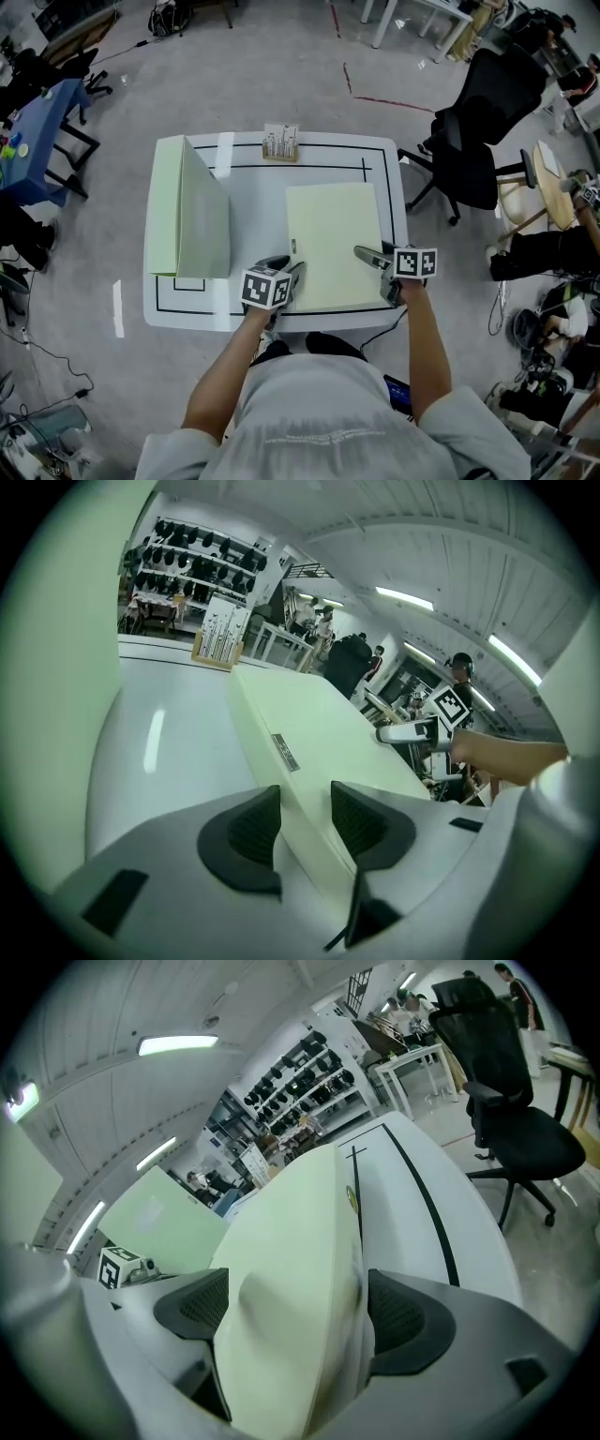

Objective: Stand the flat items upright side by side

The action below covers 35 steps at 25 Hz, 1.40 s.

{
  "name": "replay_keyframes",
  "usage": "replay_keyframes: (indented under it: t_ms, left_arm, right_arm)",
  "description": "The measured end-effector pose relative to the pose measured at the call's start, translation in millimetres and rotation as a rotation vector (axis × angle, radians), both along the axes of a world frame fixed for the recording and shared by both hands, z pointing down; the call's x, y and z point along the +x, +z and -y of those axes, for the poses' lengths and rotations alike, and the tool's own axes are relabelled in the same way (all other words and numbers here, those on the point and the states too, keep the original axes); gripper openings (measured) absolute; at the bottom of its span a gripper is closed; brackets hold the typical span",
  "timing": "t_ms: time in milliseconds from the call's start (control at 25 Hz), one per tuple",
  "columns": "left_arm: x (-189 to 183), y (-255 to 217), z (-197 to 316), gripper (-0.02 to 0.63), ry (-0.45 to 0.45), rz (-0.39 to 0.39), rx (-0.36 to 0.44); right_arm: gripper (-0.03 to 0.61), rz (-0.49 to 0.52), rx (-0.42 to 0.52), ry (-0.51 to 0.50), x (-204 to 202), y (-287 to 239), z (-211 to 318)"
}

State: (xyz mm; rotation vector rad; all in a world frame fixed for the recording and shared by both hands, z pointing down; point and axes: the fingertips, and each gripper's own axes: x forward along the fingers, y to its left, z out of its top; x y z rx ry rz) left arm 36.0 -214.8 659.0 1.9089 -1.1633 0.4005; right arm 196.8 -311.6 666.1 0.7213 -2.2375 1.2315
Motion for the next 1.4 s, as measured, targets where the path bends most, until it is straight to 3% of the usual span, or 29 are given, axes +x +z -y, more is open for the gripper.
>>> replay_keyframes:
  t_ms: [240, 480, 720, 800, 960, 1080, 1240, 1400]
  left_arm:
    - [-8, 0, -4, 0.176, 0.006, -0.001, 0.018]
    - [-12, 0, -5, 0.175, -0.032, -0.139, 0.004]
    - [-15, -4, -2, 0.175, -0.055, -0.211, -0.002]
    - [-14, -4, -3, 0.176, -0.050, -0.234, -0.008]
    - [-14, -3, -3, 0.178, -0.032, -0.250, -0.012]
    - [-11, -5, -5, 0.178, -0.029, -0.266, -0.013]
    - [-8, -4, -8, 0.178, -0.028, -0.277, -0.012]
    - [-9, -6, -10, 0.178, -0.002, -0.269, -0.013]
  right_arm:
    - [0.459, 0.014, -0.029, -0.054, -3, 6, -8]
    - [0.459, 0.100, -0.083, -0.042, -10, -6, -16]
    - [0.459, 0.180, 0.051, -0.014, -9, -50, -4]
    - [0.459, 0.250, 0.059, 0.029, -9, -63, -1]
    - [0.459, 0.361, -0.036, 0.160, -4, -73, 3]
    - [0.439, 0.422, -0.130, 0.103, -15, -77, -4]
    - [0.362, 0.427, -0.137, 0.061, -20, -78, -7]
    - [0.360, 0.425, -0.184, 0.034, -20, -75, -9]
